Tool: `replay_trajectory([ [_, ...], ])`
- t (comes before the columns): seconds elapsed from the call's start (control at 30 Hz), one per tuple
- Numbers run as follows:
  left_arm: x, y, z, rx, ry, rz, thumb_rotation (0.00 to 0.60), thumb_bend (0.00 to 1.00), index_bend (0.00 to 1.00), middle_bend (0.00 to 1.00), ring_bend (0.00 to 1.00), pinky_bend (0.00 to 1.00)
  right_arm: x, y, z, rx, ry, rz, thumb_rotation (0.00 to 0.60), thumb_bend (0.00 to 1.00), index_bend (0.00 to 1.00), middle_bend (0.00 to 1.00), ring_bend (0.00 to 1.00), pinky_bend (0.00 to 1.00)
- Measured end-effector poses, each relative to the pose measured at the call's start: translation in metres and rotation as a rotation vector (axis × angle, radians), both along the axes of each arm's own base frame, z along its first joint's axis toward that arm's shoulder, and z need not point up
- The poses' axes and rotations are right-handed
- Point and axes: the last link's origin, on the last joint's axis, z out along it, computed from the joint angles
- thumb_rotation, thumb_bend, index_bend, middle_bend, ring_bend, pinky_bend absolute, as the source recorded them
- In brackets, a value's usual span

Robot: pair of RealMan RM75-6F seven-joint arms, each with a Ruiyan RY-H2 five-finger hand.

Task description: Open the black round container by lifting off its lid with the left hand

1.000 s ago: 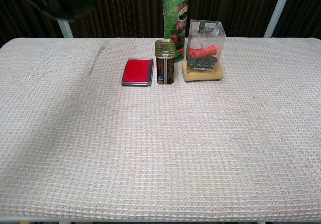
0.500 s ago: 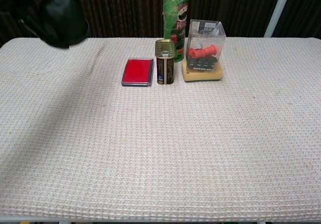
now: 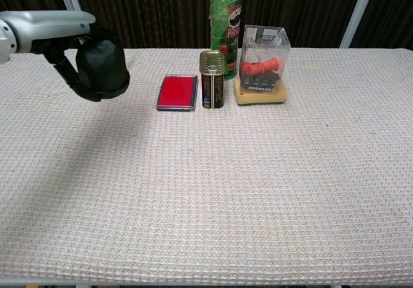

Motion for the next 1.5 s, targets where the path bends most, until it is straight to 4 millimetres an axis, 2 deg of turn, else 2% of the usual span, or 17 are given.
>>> replay_trajectory([
  [0.13,0.030,-0.019,-0.014,-0.028,-0.061,-0.143,0.600,0.27,0.53,0.64,0.34,0.22,0.000,0.000,-0.002,0.009,0.000,-0.003,0.600,0.13,0.00,0.00,0.00,0.00],
  [0.27,0.065,-0.050,-0.025,-0.083,-0.152,-0.279,0.600,0.27,0.53,0.64,0.34,0.22,-0.001,-0.001,-0.002,0.011,-0.001,-0.005,0.600,0.13,0.00,0.00,0.00,0.00],
  [0.33,0.071,-0.054,-0.025,-0.083,-0.171,-0.297,0.600,0.27,0.52,0.63,0.34,0.22,-0.001,-0.001,-0.001,0.008,-0.003,-0.004,0.600,0.13,0.00,0.00,0.00,0.00],
  [0.4,0.067,-0.048,-0.023,-0.052,-0.162,-0.289,0.600,0.27,0.52,0.63,0.34,0.22,-0.001,-0.001,0.000,0.004,-0.004,-0.003,0.600,0.13,0.00,0.00,0.00,0.00],
  [0.53,0.038,-0.009,-0.016,0.050,-0.087,-0.198,0.600,0.27,0.52,0.63,0.34,0.22,0.001,0.000,0.002,-0.005,-0.006,0.001,0.600,0.13,0.00,0.00,0.00,0.00],
  [0.67,-0.017,0.049,0.007,0.184,0.034,-0.027,0.600,0.27,0.52,0.63,0.34,0.22,0.002,0.001,0.006,-0.021,-0.005,0.003,0.600,0.13,0.00,0.00,0.00,0.00],
  [0.77,-0.055,0.079,0.030,0.245,0.084,0.116,0.600,0.27,0.52,0.63,0.34,0.22,0.001,0.001,0.006,-0.021,-0.004,-0.004,0.600,0.13,0.00,0.00,0.00,0.00],
  [0.83,-0.068,0.086,0.039,0.265,0.097,0.165,0.600,0.27,0.52,0.63,0.34,0.21,0.000,0.001,0.004,-0.011,-0.003,-0.009,0.600,0.13,0.00,0.00,0.00,0.00],
  [0.9,-0.072,0.087,0.042,0.261,0.102,0.173,0.600,0.26,0.52,0.63,0.34,0.21,-0.001,0.001,0.000,0.002,-0.003,-0.012,0.600,0.13,0.00,0.00,0.00,0.00],
  [1.03,-0.049,0.066,0.019,0.140,0.072,0.105,0.600,0.26,0.52,0.63,0.34,0.21,-0.002,0.000,-0.002,0.009,-0.004,-0.009,0.600,0.13,0.00,0.00,0.00,0.00],
  [1.13,-0.008,0.022,-0.015,-0.034,0.004,-0.007,0.600,0.26,0.52,0.63,0.34,0.21,-0.003,0.001,-0.001,0.003,-0.006,-0.012,0.600,0.13,0.00,0.00,0.00,0.00],
  [1.17,0.011,0.002,-0.026,-0.102,-0.036,-0.054,0.600,0.26,0.52,0.63,0.34,0.21,-0.004,0.000,0.000,0.002,-0.007,-0.014,0.600,0.13,0.00,0.00,0.00,0.00],
  [1.27,0.050,-0.041,-0.037,-0.224,-0.140,-0.129,0.600,0.26,0.52,0.63,0.34,0.21,-0.006,0.000,0.000,0.002,-0.008,-0.021,0.600,0.13,0.00,0.00,0.00,0.00],
  [1.3,0.058,-0.049,-0.038,-0.245,-0.164,-0.141,0.600,0.26,0.52,0.63,0.34,0.21,-0.006,-0.001,-0.001,0.004,-0.007,-0.023,0.600,0.13,0.00,0.00,0.00,0.00],
  [1.4,0.070,-0.059,-0.037,-0.267,-0.212,-0.147,0.600,0.26,0.52,0.64,0.34,0.21,-0.007,-0.001,-0.003,0.012,-0.005,-0.025,0.600,0.13,0.00,0.00,0.00,0.00],
  [1.5,0.061,-0.045,-0.036,-0.228,-0.196,-0.114,0.600,0.26,0.52,0.64,0.34,0.21,-0.005,-0.001,-0.004,0.012,-0.004,-0.020,0.600,0.13,0.00,0.00,0.00,0.00],
])
